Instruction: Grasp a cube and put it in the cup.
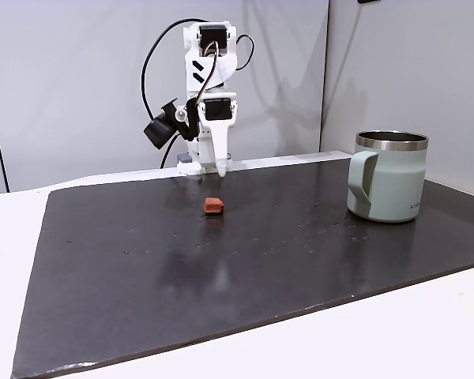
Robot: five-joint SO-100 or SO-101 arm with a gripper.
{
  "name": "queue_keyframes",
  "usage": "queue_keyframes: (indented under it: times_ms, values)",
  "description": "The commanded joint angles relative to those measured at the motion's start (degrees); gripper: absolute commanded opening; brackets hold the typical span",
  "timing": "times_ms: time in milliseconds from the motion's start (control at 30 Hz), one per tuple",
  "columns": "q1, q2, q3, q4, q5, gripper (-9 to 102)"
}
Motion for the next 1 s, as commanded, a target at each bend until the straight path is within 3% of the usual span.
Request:
queue_keyframes:
  times_ms: [0,967]
  values:
    - [1.05,0.00,0.70,-2.20,-1.05,23]
    - [3.96,-13.27,-0.09,-9.76,-3.52,23]
